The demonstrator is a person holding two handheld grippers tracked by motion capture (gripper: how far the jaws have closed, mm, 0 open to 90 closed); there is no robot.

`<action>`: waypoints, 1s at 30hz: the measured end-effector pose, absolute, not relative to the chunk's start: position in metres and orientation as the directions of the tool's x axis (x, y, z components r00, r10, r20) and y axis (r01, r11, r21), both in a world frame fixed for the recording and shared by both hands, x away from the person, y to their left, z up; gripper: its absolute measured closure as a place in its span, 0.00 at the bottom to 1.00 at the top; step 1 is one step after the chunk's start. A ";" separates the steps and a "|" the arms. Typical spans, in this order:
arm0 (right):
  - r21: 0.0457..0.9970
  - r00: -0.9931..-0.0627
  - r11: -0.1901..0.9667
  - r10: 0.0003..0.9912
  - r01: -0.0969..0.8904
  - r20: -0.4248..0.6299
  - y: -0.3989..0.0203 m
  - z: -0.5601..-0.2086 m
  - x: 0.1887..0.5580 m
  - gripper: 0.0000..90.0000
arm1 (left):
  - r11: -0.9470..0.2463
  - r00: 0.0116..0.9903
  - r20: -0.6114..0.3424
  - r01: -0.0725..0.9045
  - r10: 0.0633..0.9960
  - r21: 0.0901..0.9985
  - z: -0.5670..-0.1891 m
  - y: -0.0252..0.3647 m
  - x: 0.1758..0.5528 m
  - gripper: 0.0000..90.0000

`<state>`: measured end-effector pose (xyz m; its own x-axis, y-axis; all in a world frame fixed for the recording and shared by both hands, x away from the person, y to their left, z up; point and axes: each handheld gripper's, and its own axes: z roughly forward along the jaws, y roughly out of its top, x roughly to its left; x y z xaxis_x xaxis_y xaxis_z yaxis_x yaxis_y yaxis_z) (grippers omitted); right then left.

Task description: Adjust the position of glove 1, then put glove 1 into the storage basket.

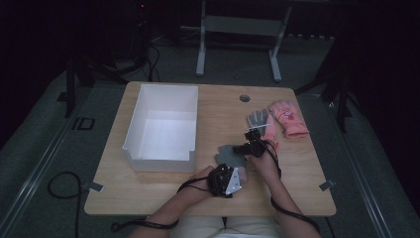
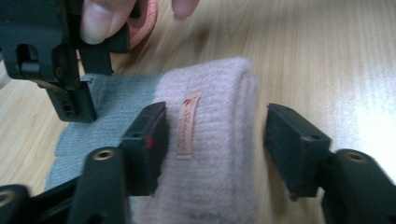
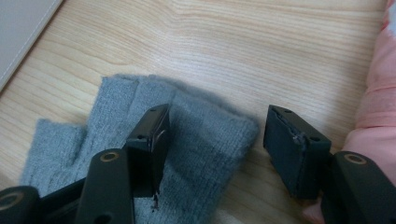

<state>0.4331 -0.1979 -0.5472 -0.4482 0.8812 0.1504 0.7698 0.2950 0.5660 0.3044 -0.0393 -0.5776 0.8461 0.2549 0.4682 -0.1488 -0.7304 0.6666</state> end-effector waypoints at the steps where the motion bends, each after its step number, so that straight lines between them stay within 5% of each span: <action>1: 0.564 -0.447 0.294 0.881 0.772 0.153 -0.198 -0.547 0.433 0.46 | -0.733 0.845 0.473 -0.153 0.251 0.662 -0.578 -0.039 0.305 0.53; 5: 0.548 -0.462 0.298 0.866 0.782 0.190 -0.195 -0.546 0.433 0.55 | -0.705 0.877 0.402 -0.108 0.265 0.700 -0.573 -0.032 0.313 0.71; 10: 0.539 -0.489 0.289 0.828 0.791 0.274 -0.192 -0.547 0.432 0.80 | -0.672 0.907 0.298 -0.023 0.297 0.740 -0.569 -0.028 0.321 0.76; 17: 0.579 -0.523 0.287 0.800 0.763 0.293 -0.196 -0.527 0.422 0.83 | -0.686 0.914 0.269 0.015 0.305 0.727 -0.546 -0.028 0.316 0.78; 30: 0.705 -0.599 0.259 0.747 0.660 0.287 -0.200 -0.443 0.404 0.83 | -0.720 0.909 0.334 -0.056 0.250 0.691 -0.444 -0.013 0.309 0.78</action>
